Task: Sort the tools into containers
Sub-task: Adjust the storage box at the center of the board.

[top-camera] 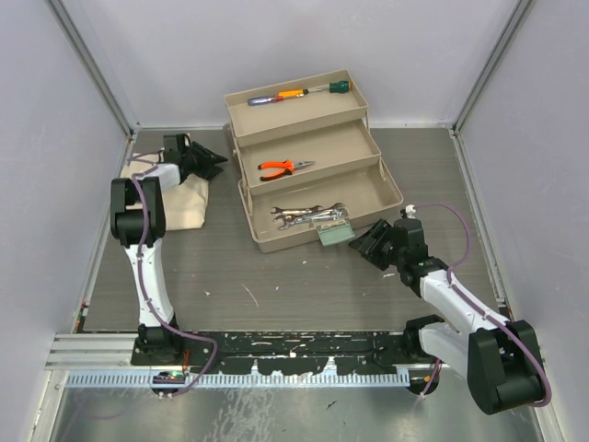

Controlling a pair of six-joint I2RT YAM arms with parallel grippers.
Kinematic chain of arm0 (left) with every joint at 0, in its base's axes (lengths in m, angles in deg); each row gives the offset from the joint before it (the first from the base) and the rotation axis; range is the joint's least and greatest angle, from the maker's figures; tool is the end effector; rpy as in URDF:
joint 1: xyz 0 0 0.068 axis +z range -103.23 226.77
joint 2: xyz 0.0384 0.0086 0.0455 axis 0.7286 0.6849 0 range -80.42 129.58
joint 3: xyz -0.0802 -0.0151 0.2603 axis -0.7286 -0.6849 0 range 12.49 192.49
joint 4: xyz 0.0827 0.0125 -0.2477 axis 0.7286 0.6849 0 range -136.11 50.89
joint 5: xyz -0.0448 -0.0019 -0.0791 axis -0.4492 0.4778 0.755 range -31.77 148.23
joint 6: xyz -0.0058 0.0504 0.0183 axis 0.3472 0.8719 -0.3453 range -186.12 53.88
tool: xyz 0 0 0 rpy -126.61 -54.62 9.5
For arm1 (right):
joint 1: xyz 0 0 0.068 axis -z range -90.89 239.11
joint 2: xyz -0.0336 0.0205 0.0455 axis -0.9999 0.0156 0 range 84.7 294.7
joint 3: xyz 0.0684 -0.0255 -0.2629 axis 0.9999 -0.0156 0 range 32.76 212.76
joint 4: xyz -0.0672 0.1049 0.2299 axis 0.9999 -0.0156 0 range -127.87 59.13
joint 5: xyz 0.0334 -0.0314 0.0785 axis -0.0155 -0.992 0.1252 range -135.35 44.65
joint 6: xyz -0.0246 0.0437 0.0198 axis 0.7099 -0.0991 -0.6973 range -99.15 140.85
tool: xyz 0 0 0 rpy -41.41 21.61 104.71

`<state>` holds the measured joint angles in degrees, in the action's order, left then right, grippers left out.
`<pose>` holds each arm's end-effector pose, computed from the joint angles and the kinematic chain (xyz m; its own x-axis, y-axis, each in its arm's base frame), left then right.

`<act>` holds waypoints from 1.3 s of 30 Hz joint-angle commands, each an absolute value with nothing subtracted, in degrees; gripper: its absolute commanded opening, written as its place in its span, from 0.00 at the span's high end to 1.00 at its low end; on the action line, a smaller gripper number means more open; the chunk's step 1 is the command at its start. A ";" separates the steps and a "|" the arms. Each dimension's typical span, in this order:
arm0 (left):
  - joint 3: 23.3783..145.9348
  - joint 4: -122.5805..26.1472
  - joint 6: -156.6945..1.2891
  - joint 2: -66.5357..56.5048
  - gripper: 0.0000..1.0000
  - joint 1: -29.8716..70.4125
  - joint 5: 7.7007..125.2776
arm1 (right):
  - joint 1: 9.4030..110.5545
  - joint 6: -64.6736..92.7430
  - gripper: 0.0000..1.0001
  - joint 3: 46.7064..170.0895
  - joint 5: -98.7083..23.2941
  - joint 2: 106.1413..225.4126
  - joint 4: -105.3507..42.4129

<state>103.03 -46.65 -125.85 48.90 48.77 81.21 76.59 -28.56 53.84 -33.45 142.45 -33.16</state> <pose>0.4999 0.0035 0.1450 -0.5487 -0.8147 -0.1873 -0.3958 0.4505 -0.8002 0.1898 0.0497 0.1701 -0.6793 0.6103 -0.4074 0.2264 0.7024 0.6748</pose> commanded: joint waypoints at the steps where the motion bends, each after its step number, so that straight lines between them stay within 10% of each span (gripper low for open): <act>1: 105.74 -48.99 -129.36 51.22 0.60 48.79 83.62 | 76.83 -27.49 0.41 54.99 -32.78 142.11 -32.17; 24: 102.74 -54.23 -126.76 50.74 0.61 46.70 89.31 | 79.92 -32.20 0.40 62.30 -51.67 134.38 -42.83; 39: 83.04 -63.55 -128.11 37.42 0.63 44.13 87.27 | 80.58 -39.19 0.37 72.33 -47.35 151.93 -37.23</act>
